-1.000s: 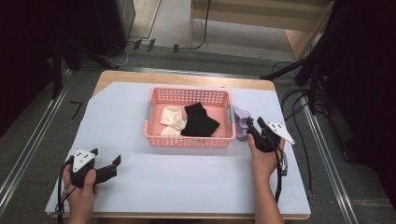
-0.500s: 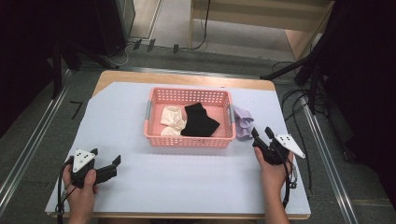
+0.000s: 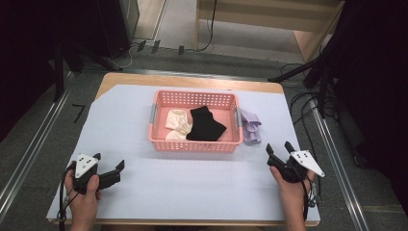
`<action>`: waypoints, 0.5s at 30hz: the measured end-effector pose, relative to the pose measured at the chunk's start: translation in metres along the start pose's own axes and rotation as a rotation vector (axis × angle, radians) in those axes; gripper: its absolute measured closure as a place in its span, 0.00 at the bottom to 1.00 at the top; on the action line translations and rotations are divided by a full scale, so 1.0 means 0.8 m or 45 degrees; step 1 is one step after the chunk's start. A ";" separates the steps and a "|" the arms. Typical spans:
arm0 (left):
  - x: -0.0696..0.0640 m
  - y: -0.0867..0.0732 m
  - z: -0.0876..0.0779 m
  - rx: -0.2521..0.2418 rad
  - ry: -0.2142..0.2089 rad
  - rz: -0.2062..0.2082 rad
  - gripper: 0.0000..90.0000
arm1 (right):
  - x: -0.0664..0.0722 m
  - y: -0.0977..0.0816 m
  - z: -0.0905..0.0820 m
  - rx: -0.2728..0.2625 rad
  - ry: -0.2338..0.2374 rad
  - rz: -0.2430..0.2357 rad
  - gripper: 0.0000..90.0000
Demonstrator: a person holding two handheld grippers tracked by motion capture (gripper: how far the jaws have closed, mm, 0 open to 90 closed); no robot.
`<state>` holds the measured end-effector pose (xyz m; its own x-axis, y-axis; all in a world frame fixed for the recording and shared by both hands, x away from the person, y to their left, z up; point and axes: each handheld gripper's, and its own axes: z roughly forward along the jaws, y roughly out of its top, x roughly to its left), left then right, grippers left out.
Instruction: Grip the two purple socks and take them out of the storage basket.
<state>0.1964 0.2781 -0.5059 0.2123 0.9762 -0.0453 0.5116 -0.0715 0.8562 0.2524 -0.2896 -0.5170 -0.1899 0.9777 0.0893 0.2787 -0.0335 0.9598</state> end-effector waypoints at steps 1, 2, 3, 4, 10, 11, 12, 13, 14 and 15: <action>0.000 0.000 0.000 0.000 0.000 0.000 0.15 | -0.002 -0.001 -0.003 0.000 -0.003 0.005 0.32; 0.000 0.000 0.000 -0.001 0.001 0.002 0.15 | -0.004 -0.003 -0.006 0.002 -0.003 0.013 0.32; 0.000 0.000 0.000 0.000 0.001 0.002 0.15 | -0.007 -0.004 -0.009 0.007 -0.005 0.018 0.32; 0.000 0.000 0.000 -0.001 0.001 0.000 0.15 | -0.009 -0.005 -0.011 0.004 -0.005 0.021 0.32; 0.000 0.000 0.000 0.000 0.001 0.001 0.15 | -0.023 -0.011 -0.028 0.008 -0.025 0.018 0.33; 0.000 0.000 0.000 0.001 0.001 0.001 0.15 | -0.025 -0.012 -0.031 0.006 -0.026 0.022 0.33; 0.000 0.000 0.000 0.000 0.002 0.002 0.15 | -0.027 -0.013 -0.034 0.010 -0.028 0.023 0.33; 0.000 0.000 0.000 0.000 0.002 0.001 0.15 | -0.033 -0.015 -0.040 0.012 -0.041 0.017 0.34; 0.000 0.000 0.000 0.000 0.002 0.001 0.15 | -0.033 -0.015 -0.040 0.012 -0.041 0.017 0.34; 0.000 0.000 0.000 0.000 0.001 0.001 0.15 | -0.034 -0.016 -0.043 0.012 -0.042 0.023 0.34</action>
<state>0.1963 0.2782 -0.5058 0.2120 0.9763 -0.0442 0.5112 -0.0722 0.8564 0.2220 -0.3229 -0.5226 -0.1540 0.9832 0.0976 0.2909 -0.0492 0.9555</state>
